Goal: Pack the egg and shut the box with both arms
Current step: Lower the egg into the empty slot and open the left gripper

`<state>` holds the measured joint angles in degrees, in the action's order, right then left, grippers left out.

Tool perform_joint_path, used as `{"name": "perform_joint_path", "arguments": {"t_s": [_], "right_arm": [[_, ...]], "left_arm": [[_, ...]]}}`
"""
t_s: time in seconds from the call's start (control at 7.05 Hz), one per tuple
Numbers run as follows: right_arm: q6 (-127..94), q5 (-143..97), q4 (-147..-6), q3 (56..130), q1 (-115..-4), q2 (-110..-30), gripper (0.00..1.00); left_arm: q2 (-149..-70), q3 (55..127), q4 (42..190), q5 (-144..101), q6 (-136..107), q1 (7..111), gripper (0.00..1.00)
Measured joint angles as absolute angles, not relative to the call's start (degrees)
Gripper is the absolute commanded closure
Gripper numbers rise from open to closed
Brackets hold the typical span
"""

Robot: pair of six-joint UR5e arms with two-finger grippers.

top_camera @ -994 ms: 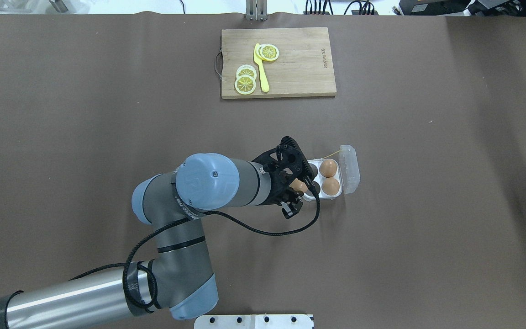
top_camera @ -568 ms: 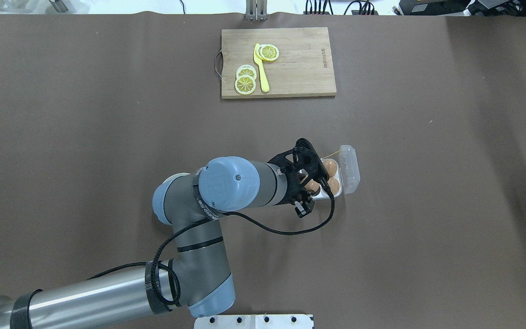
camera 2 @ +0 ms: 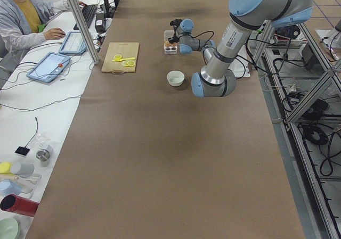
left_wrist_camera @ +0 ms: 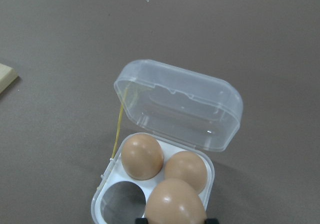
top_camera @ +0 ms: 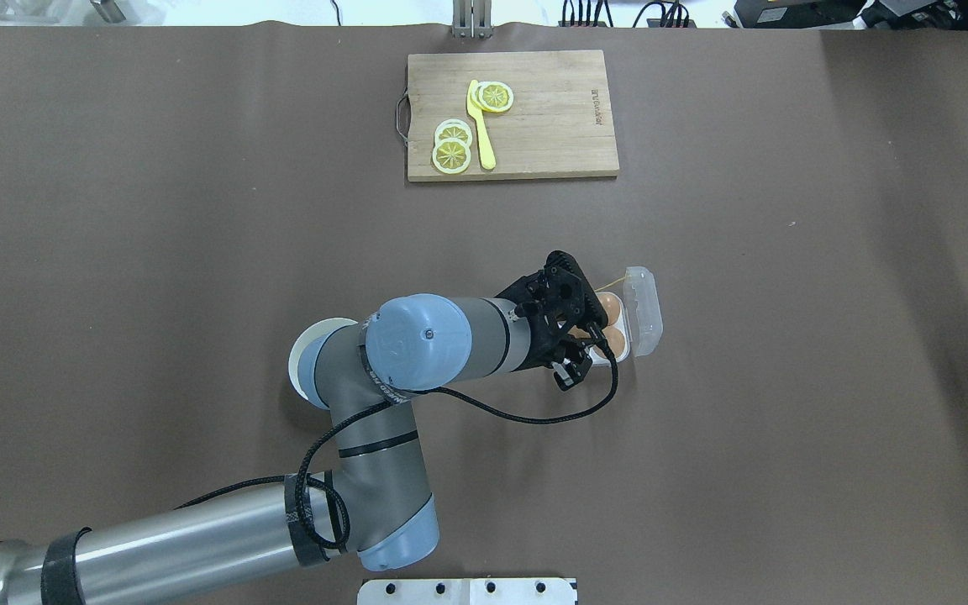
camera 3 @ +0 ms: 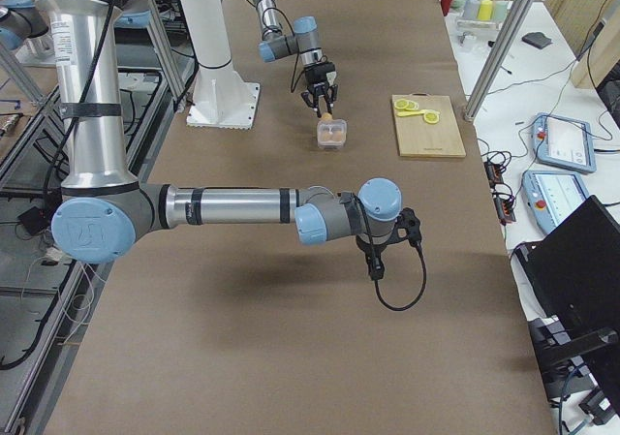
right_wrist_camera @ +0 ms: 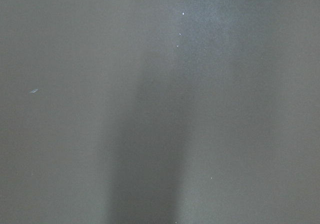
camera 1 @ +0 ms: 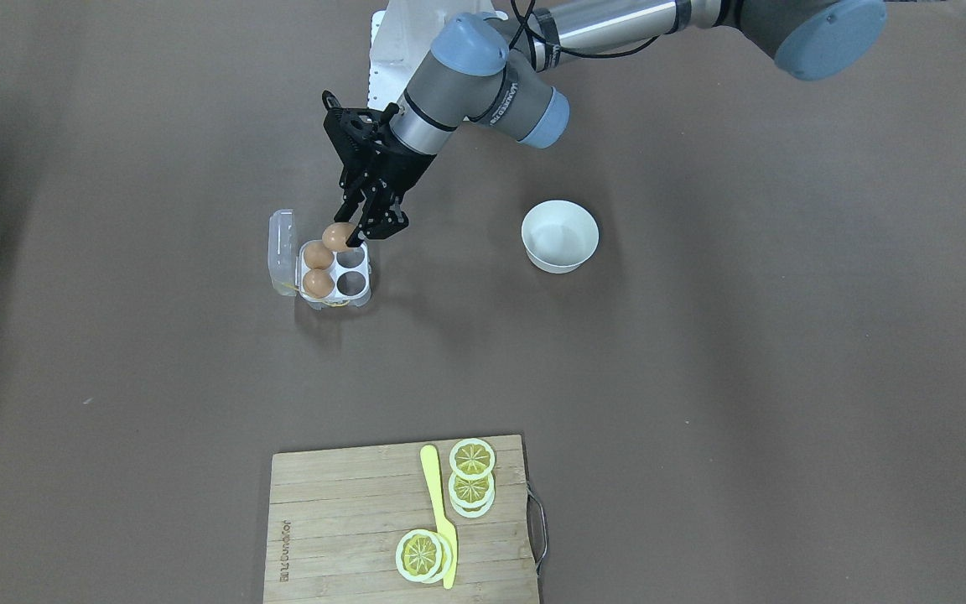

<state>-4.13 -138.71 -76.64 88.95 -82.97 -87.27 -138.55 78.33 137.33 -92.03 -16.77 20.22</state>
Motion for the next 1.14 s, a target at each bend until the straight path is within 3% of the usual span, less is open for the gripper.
{"name": "perform_joint_path", "arguments": {"t_s": [1.14], "right_arm": [[-4.1, -138.8, -76.6, 89.2, -83.0, -87.2, 0.00]], "left_arm": [[-137.5, 71.1, 156.1, -87.7, -16.7, 19.3, 1.00]]}}
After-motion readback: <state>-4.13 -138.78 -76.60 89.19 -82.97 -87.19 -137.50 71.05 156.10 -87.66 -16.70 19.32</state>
